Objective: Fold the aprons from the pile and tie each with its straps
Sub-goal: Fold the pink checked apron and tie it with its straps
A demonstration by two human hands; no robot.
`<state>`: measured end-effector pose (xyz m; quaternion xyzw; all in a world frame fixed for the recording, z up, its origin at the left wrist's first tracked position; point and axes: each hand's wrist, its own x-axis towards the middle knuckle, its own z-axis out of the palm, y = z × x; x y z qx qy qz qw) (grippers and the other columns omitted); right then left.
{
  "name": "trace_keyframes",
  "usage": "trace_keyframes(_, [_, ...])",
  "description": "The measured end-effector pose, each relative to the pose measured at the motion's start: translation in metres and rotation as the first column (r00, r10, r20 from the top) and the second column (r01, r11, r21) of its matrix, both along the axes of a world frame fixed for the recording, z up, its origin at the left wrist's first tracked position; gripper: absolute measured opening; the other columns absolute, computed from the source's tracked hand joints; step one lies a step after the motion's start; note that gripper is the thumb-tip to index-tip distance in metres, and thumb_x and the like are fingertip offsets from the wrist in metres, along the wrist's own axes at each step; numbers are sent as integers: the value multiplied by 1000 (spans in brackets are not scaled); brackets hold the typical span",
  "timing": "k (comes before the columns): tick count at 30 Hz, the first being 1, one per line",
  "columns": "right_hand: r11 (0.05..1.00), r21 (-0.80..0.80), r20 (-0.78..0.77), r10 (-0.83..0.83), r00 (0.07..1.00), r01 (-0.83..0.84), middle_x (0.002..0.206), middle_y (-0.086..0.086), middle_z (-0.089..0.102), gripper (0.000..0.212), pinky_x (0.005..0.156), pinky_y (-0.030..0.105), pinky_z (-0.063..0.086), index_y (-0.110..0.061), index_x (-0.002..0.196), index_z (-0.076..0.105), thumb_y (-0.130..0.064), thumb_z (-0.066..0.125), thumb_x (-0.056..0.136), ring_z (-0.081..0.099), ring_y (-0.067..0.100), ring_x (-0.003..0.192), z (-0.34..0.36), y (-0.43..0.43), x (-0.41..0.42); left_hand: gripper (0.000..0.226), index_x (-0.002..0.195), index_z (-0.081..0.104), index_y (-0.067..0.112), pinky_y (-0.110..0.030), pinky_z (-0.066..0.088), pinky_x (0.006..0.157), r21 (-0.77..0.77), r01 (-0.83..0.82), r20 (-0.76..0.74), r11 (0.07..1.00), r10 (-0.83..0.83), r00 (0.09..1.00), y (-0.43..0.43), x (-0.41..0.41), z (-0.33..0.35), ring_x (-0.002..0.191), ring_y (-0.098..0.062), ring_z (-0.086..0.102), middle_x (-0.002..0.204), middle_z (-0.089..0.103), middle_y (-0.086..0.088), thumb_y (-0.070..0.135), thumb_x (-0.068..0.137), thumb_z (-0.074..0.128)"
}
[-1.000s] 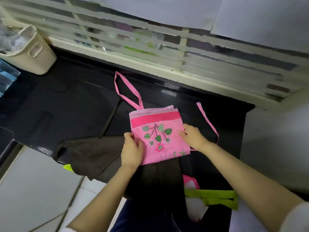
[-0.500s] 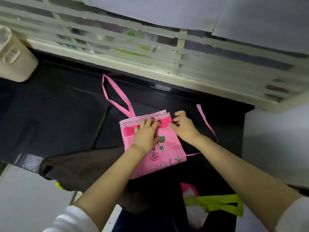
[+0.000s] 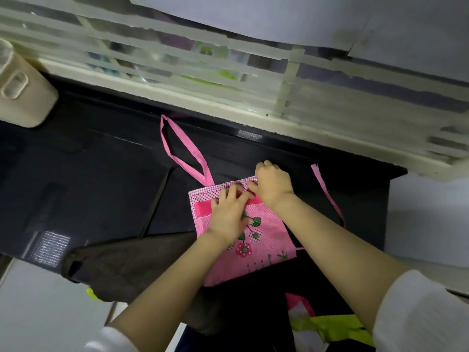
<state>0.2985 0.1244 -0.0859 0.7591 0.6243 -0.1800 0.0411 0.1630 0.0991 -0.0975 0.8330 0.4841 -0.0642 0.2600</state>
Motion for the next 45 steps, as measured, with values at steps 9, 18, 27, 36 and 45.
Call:
trace_keyframes(9, [999,20,-139,31,990,-29,95,14,58,17,74,37,47,-3,95,57,6,43,89,57,29,89,-3,9,10,57,129,45,31,-36,30,98,-11,-17,54,1000,18,998,1,-1,0,121,-17,29,132,32,7,32,79,71])
trace_keyframes(18, [979,-175,-555,-13,832,-102,82,-7,57,28,76,27,40,-26,74,53,-6,50,93,50,8,78,-6,25,40,56,130,43,31,-38,31,100,-11,-1,38,1000,2,999,-1,1,0,124,-18,29,135,32,5,34,81,69])
trace_keyframes(27, [984,157,-292,132,947,-88,105,4,48,11,74,32,40,-10,105,47,-8,45,95,48,20,94,20,-24,10,49,134,40,25,-33,26,95,40,45,46,998,-47,998,-8,2,-3,124,-18,28,138,32,5,30,89,59])
trace_keyframes(36, [968,-98,-208,208,956,-232,149,-5,25,45,116,50,-2,-25,138,36,-32,49,95,2,25,145,2,-107,-11,28,80,57,7,-38,42,56,296,-177,134,939,142,981,-40,-52,9,68,-31,54,81,53,-10,-6,56,61])
trace_keyframes(45, [977,-40,-204,-215,955,212,151,11,13,99,104,41,37,-10,149,6,-25,74,79,35,33,126,-5,-119,-13,88,148,17,24,-42,20,115,-202,-125,-154,971,95,984,-96,-115,21,142,-24,8,155,7,1,56,80,62])
